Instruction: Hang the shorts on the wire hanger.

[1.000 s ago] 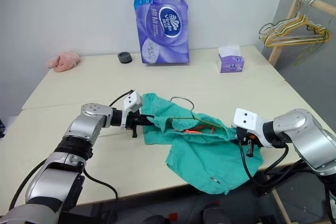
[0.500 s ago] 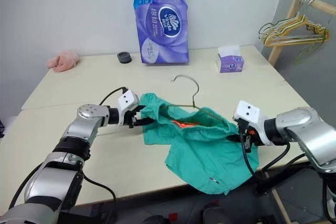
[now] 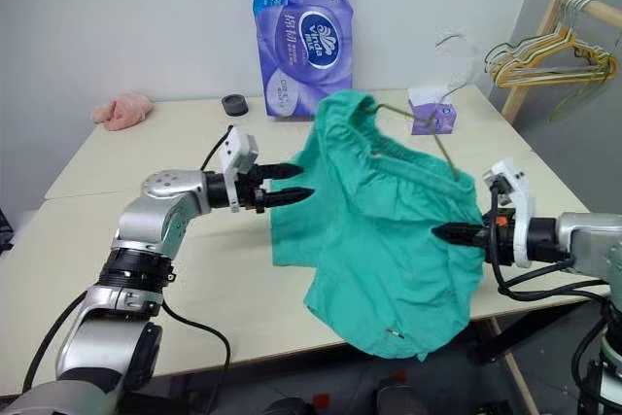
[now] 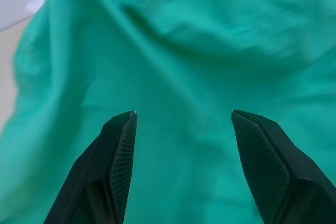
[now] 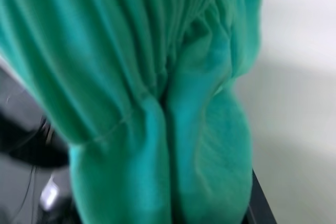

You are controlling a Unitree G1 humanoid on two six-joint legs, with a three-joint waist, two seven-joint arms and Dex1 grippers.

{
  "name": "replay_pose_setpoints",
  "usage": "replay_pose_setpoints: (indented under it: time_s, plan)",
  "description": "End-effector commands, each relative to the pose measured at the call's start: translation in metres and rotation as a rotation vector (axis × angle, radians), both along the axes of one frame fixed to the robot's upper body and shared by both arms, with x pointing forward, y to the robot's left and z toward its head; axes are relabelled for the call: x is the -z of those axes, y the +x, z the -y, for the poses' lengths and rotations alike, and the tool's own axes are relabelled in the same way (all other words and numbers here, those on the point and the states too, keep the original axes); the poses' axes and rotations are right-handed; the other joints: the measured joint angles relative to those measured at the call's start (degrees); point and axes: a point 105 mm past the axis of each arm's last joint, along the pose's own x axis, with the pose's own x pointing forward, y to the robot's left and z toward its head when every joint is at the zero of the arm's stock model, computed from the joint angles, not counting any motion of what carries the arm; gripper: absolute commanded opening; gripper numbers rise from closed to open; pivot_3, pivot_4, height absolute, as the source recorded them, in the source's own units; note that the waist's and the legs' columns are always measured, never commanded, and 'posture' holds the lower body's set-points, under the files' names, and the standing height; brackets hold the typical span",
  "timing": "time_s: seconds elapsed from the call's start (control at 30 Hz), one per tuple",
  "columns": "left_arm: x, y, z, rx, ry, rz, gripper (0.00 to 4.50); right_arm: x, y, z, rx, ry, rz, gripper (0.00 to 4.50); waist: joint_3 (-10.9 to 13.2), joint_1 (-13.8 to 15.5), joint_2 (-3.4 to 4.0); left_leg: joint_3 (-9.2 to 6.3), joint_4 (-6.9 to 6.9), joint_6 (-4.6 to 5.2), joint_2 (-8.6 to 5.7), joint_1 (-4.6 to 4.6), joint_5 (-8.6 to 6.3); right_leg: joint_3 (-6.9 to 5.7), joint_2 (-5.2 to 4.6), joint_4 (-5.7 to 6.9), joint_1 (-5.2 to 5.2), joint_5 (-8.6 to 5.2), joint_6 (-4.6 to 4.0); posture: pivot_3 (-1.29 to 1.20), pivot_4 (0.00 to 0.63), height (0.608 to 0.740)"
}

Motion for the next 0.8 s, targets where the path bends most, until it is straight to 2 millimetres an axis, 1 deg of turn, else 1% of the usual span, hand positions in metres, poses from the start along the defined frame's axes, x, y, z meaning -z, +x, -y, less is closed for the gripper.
replay_pose_setpoints:
  time_s: [0.03, 0.17, 0.27, 0.33, 0.43, 0.47, 0.5, 0.6, 0.73, 0.8]
  plan:
    - [-0.04, -0.012, 0.028, 0.061, -0.097, 0.05, 3.01, -0.009, -0.007, 0.013, 0.122, 0.031, 0.076, 0.0, 0.02, -0.22, 0.02, 0.0, -0.01, 0.0, 0.0, 0.0, 0.0, 0.0, 0.01, 0.0, 0.01, 0.0, 0.0, -0.29, 0.088, 0.74]
    - [-0.054, -0.026, 0.052, 0.145, -0.053, 0.107, 3.01, -0.006, -0.015, 0.036, 0.287, 0.024, 0.082, 0.0, 0.31, -1.08, 0.24, 0.13, 0.03, 0.01, 0.0, 0.12, 0.01, 0.14, 0.09, 0.01, 0.12, -0.01, 0.02, -0.32, 0.108, 0.74]
    - [-0.063, -0.035, 0.066, 0.203, -0.002, 0.178, 3.01, -0.009, -0.026, 0.053, 0.388, 0.011, 0.081, 0.0, 0.81, -1.76, 0.53, 0.3, 0.02, 0.02, -0.01, 0.16, 0.01, 0.31, 0.24, -0.06, 0.18, -0.07, 0.13, -0.34, 0.123, 0.74]
    - [-0.066, -0.038, 0.072, 0.216, 0.021, 0.213, 3.01, -0.012, -0.034, 0.058, 0.435, 0.023, 0.07, 0.0, 1.22, -2.08, 0.58, 0.38, 0.01, 0.03, -0.02, 0.17, 0.01, 0.39, 0.36, -0.1, 0.19, -0.19, 0.32, -0.35, 0.13, 0.74]
    - [-0.072, -0.04, 0.09, 0.246, 0.059, 0.298, 3.01, -0.02, -0.044, 0.073, 0.57, 0.075, 0.02, 0.0, 2.09, -3.01, 0.48, 0.44, -0.03, 0.05, -0.01, 0.14, 0.01, 0.46, 0.62, -0.13, 0.23, -0.23, 0.38, -0.36, 0.141, 0.74]
    - [-0.075, -0.043, 0.099, 0.263, 0.058, 0.325, 3.01, -0.021, -0.045, 0.083, 0.636, 0.086, 0.011, 0.0, 2.36, -3.28, 0.38, 0.45, -0.02, 0.05, 0.01, 0.12, 0.01, 0.49, 0.66, -0.18, 0.25, -0.25, 0.41, -0.36, 0.141, 0.74]
    - [-0.077, -0.049, 0.11, 0.301, 0.043, 0.331, 3.01, -0.024, -0.046, 0.096, 0.704, 0.094, 0.009, 0.0, 2.63, -3.48, 0.16, 0.52, -0.03, 0.06, 0.04, 0.07, 0.02, 0.55, 0.71, -0.28, 0.27, -0.25, 0.42, -0.38, 0.147, 0.74]
    - [-0.083, -0.065, 0.133, 0.393, -0.005, 0.333, 3.01, -0.032, -0.044, 0.125, 0.871, 0.119, 0.035, 0.0, 3.19, -4.45, -0.16, 0.73, -0.04, 0.1, 0.05, 0.09, -0.01, 0.61, 0.79, -0.45, 0.31, -0.24, 0.46, -0.39, 0.155, 0.74]
    - [-0.087, -0.077, 0.149, 0.462, -0.027, 0.347, 3.01, -0.048, -0.041, 0.15, 1.029, 0.141, 0.084, 0.0, 3.73, -5.99, -0.05, 1.0, -0.06, 0.31, 0.07, 0.07, -0.13, 1.12, 0.84, -0.72, 0.29, -0.15, 0.61, -0.4, 0.163, 0.74]
    - [-0.088, -0.081, 0.157, 0.48, -0.037, 0.358, 3.01, -0.057, -0.041, 0.169, 1.147, 0.16, 0.099, 0.0, 4.21, -6.53, -0.09, 1.16, -0.1, 0.37, 0.09, 0.07, -0.17, 1.33, 0.89, -0.85, 0.29, -0.08, 0.73, -0.4, 0.174, 0.74]
